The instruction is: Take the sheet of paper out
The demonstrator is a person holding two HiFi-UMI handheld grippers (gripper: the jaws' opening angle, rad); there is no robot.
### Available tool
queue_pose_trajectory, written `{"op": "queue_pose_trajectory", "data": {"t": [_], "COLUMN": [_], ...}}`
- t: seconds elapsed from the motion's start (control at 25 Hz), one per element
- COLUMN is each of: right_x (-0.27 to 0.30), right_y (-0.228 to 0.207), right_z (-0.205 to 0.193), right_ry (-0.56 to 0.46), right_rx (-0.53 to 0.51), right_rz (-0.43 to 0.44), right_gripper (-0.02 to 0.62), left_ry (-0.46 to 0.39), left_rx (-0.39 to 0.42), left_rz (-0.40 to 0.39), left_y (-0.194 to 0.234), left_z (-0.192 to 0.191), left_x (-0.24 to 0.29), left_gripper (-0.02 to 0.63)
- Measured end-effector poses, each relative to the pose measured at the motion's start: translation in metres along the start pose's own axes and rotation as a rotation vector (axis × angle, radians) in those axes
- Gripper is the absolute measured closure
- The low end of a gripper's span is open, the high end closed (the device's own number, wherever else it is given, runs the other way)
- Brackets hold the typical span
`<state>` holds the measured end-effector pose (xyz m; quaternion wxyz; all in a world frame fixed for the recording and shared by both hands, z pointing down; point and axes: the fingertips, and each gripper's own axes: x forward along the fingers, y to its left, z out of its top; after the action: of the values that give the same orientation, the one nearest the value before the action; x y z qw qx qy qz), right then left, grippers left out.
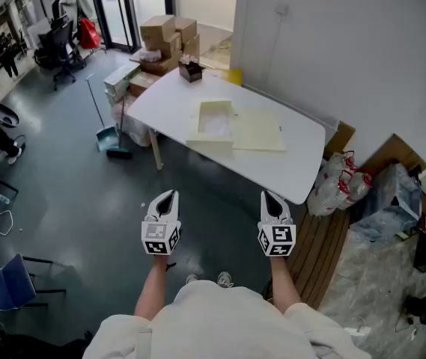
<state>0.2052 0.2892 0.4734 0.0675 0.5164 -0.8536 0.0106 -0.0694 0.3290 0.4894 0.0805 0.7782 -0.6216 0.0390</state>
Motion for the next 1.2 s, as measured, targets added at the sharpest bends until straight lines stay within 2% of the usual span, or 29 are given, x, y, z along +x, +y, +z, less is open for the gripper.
{"op": "queue_pose_trajectory", "data": {"t": [0.68,1.2], "right_x": [0.007,0.027], "right_y": [-0.036,-0.057], "right_z": [-0.011,-0.022], "right_ry": [0.006,0.009], "right_rx": [0.016,-0.004], "right_rz": [0.035,0.115], "right_gripper": [0.594,0.594], "left_ry": [-0.002,0.020], "left_rx": [0.008,-0.010], "left_rz": [0.031,0.060], "left_y": [-0.028,-0.058], "left_z": [0.006,-0.006], "left_x": [0.023,0.049], "left_gripper": [0.600,0.600]}}
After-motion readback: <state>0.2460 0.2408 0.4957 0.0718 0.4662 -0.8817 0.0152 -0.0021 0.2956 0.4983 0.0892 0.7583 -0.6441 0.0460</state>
